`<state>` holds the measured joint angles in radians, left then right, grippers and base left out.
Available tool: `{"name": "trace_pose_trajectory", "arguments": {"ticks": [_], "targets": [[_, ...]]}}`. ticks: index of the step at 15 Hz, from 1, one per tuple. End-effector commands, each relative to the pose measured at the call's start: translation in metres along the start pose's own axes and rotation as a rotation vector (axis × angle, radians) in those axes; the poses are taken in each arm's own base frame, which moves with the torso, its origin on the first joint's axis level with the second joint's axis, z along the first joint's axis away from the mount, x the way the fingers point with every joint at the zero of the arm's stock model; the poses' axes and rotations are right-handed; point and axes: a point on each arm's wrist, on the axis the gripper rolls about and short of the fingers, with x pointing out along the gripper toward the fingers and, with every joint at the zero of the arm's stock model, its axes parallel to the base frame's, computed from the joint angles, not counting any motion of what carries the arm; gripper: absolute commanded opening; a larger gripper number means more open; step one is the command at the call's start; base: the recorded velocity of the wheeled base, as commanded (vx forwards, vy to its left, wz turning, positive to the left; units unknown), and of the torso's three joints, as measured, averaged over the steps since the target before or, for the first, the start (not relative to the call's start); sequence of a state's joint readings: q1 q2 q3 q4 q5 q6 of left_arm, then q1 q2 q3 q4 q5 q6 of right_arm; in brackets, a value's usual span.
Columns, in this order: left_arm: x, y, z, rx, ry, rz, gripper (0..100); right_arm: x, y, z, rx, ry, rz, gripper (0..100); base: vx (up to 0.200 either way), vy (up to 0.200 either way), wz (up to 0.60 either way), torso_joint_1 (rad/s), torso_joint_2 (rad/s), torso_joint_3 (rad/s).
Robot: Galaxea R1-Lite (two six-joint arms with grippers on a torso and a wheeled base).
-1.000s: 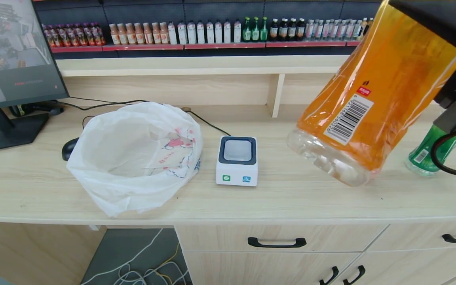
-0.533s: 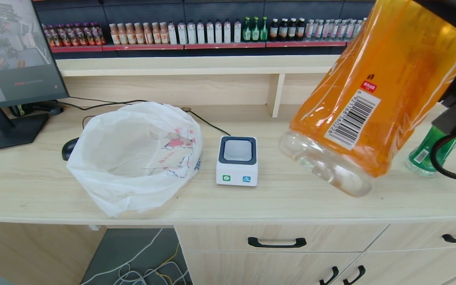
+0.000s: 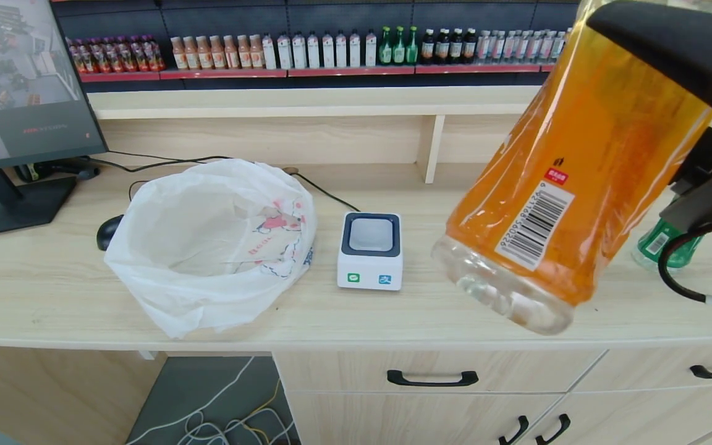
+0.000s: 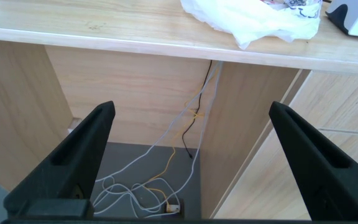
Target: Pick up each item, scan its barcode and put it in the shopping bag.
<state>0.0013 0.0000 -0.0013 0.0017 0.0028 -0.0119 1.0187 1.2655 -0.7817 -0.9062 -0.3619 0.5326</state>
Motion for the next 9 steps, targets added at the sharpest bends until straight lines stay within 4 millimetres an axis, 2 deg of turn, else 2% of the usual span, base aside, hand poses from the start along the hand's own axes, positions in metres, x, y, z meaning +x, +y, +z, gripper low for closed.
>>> {"name": "trace_pose_trajectory", "arguments": {"ticks": [1,6,9], "targets": [[0.0,0.0,0.0,0.0,0.0,0.001,100,-0.001,-0.003,-0.005,-0.019,0.021,-0.004,0,0.0,0.0,0.0,0.0,0.0,0.0],[0.0,0.0,0.0,0.0,0.0,0.001,100,-0.002,-0.013,-0.019,-0.146,0.085,-0.007,0,0.0,0.0,0.0,0.0,0.0,0.0],[0.0,0.0,0.0,0.0,0.001,0.001,100,-0.009,-0.027,-0.039,-0.44,0.177,-0.011,0,0.0,0.0,0.0,0.0,0.0,0.0]]}}
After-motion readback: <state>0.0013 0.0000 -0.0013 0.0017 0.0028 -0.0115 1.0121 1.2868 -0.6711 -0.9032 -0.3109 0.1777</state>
